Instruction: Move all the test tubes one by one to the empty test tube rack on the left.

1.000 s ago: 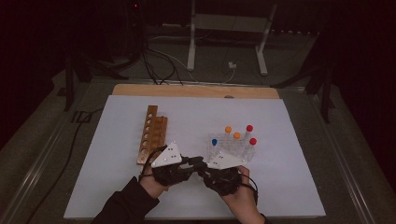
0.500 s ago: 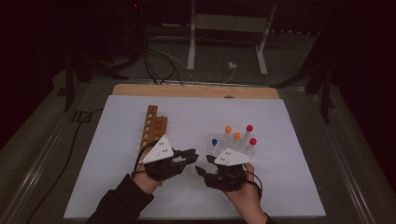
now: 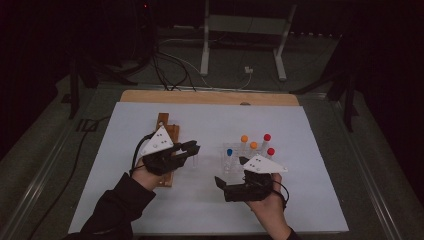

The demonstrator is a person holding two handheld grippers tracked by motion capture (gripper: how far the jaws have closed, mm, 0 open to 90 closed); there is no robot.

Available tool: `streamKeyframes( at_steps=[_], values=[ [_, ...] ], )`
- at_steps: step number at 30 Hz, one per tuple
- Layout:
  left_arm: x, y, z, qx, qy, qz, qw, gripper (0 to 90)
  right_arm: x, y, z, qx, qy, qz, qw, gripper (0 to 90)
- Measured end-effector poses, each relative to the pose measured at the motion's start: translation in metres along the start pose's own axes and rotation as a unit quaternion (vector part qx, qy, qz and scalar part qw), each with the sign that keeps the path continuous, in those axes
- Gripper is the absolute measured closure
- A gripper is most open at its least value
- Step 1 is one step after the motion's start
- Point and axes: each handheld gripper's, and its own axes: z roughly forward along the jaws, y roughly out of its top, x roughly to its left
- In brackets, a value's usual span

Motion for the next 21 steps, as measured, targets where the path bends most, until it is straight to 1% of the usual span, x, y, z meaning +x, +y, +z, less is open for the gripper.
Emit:
streamKeyframes(
  at_steps=[2,3,5,6,7,8,10,11,13,16,18,19,21],
  values=[
    [0.006,0.002,-0.001,0.001,0.008,0.000,1.0000,77.7,0.000,0.000,-0.001,-0.002,0.002,0.000,1.0000,0.3],
    [0.009,0.003,-0.001,-0.001,0.011,-0.002,0.9999,77.7,-0.001,0.000,-0.001,0.001,0.010,-0.001,0.9999,0.3],
    [0.015,0.005,-0.004,-0.001,0.019,0.001,0.9998,77.7,-0.002,-0.001,-0.002,-0.001,0.009,-0.002,1.0000,0.3],
    [0.018,0.007,-0.005,-0.002,0.024,0.000,0.9997,77.7,-0.003,-0.001,-0.002,0.004,0.018,-0.001,0.9998,0.3],
    [0.022,0.009,-0.006,-0.002,0.027,-0.001,0.9996,77.7,-0.003,-0.001,-0.002,0.004,0.018,-0.001,0.9998,0.3],
    [0.026,0.010,-0.008,-0.001,0.032,0.000,0.9995,77.7,-0.003,-0.002,-0.003,0.000,0.009,-0.002,1.0000,0.3],
    [0.034,0.014,-0.011,-0.003,0.042,-0.002,0.9991,77.7,-0.005,-0.001,-0.003,0.004,0.014,-0.001,0.9999,0.3],
    [0.038,0.016,-0.012,-0.005,0.046,-0.005,0.9989,77.7,-0.005,-0.001,-0.003,0.000,0.014,0.002,0.9999,0.3],
    [0.046,0.019,-0.016,-0.009,0.055,-0.011,0.9984,77.7,-0.006,-0.002,-0.003,-0.009,0.016,-0.003,0.9998,0.3],
    [0.056,0.021,-0.019,-0.014,0.067,-0.014,0.9976,77.7,-0.006,-0.002,-0.005,-0.026,0.008,-0.019,0.9994,0.3],
    [0.062,0.022,-0.019,-0.014,0.075,-0.015,0.9969,77.7,-0.006,-0.002,-0.005,-0.040,0.010,-0.033,0.9986,0.3],
    [0.065,0.022,-0.019,-0.013,0.081,-0.015,0.9965,77.7,-0.006,-0.002,-0.005,-0.049,0.016,-0.039,0.9979,0.3],
    [0.073,0.022,-0.018,-0.013,0.086,-0.020,0.9960,77.6,-0.006,-0.002,-0.006,-0.060,0.019,-0.046,0.9969,0.4]
  ],
)
